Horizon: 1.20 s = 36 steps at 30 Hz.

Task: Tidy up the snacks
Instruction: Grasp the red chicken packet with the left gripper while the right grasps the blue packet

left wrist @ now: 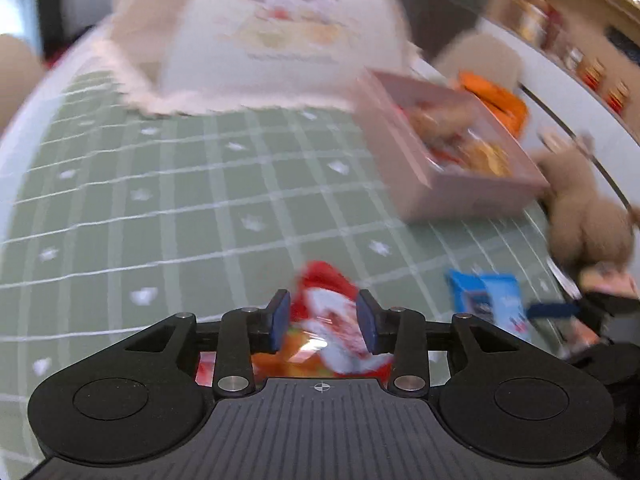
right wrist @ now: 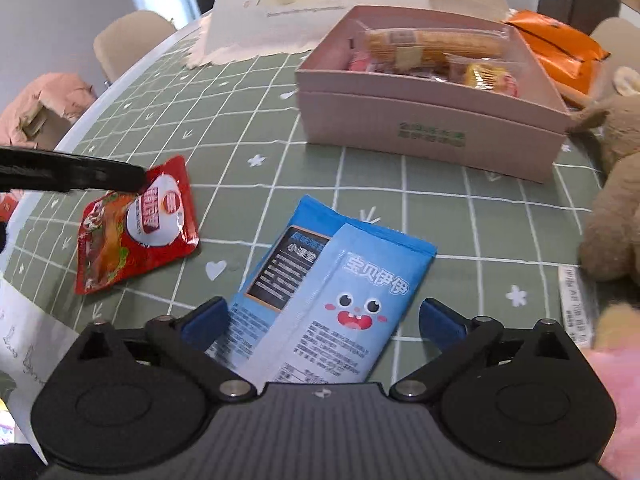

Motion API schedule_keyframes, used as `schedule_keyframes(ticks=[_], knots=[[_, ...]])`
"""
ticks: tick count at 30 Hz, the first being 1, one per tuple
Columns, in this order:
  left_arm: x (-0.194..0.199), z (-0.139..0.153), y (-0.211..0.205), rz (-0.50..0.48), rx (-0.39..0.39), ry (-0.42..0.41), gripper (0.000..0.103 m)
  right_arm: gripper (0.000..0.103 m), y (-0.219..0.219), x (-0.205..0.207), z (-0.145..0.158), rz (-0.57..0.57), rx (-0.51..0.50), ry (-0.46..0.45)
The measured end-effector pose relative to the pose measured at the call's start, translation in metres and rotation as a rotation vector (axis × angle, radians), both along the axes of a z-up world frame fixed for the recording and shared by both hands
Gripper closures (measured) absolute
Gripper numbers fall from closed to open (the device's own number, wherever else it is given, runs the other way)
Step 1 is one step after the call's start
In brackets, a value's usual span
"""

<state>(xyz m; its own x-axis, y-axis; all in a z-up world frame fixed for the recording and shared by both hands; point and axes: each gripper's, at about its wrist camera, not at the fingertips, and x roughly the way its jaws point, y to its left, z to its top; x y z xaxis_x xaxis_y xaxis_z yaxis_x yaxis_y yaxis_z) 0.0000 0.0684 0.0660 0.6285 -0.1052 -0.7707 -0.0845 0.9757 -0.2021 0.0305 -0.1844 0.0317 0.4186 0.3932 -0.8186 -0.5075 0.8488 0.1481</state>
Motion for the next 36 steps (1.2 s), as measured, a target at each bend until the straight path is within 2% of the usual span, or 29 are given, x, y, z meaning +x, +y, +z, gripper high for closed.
schedule_keyframes(ticks=[3, 6, 8, 9, 12, 15, 17, 19, 22, 24, 25, 28, 29, 33, 36], knots=[[-0.003, -0.004, 0.024, 0.072, -0.027, 0.012, 0.063, 0.010, 0.013, -0.011, 0.011, 0.057, 0.008, -0.065], [-0.002, -0.017, 0.035, 0.086, -0.104, 0.035, 0.063, 0.031, 0.035, -0.026, 0.018, 0.142, -0.007, -0.122], [-0.005, -0.022, 0.032, 0.075, -0.136, 0.067, 0.063, 0.049, 0.048, -0.030, 0.016, 0.194, -0.014, -0.111], [-0.009, -0.024, 0.026, 0.051, -0.140, 0.075, 0.063, 0.050, 0.051, -0.031, 0.014, 0.208, -0.013, -0.102], [-0.020, -0.022, 0.006, -0.009, -0.094, 0.092, 0.063, 0.050, 0.056, -0.033, 0.013, 0.221, -0.019, -0.103], [-0.028, -0.007, -0.016, -0.032, 0.055, 0.038, 0.063, 0.050, 0.053, -0.033, 0.015, 0.219, -0.030, -0.116], [-0.029, 0.004, -0.032, -0.086, 0.144, 0.000, 0.063, 0.050, 0.049, -0.032, 0.016, 0.204, -0.038, -0.120], [-0.023, 0.004, -0.046, -0.141, 0.187, 0.012, 0.062, 0.050, 0.040, -0.029, 0.016, 0.177, -0.043, -0.115], [-0.009, -0.012, -0.061, -0.160, 0.245, 0.082, 0.061, 0.044, 0.024, -0.025, 0.015, 0.122, -0.055, -0.103], [-0.002, -0.023, -0.069, -0.163, 0.268, 0.126, 0.052, 0.038, 0.010, -0.023, 0.013, 0.077, -0.054, -0.092], [-0.001, -0.026, -0.072, -0.168, 0.278, 0.135, 0.043, 0.036, 0.003, -0.022, 0.012, 0.055, -0.053, -0.083], [0.002, -0.030, -0.077, -0.187, 0.249, 0.150, 0.026, 0.029, -0.011, -0.018, 0.004, -0.001, -0.045, -0.044], [0.004, -0.032, -0.077, -0.188, 0.234, 0.160, 0.025, 0.024, -0.015, -0.018, 0.002, -0.017, -0.034, -0.034], [0.004, -0.036, -0.077, -0.182, 0.216, 0.167, 0.024, 0.020, -0.021, -0.017, -0.003, -0.046, -0.003, -0.003], [-0.002, -0.025, -0.062, -0.134, 0.101, 0.123, 0.028, 0.013, -0.023, -0.014, -0.005, -0.062, 0.002, 0.005]])
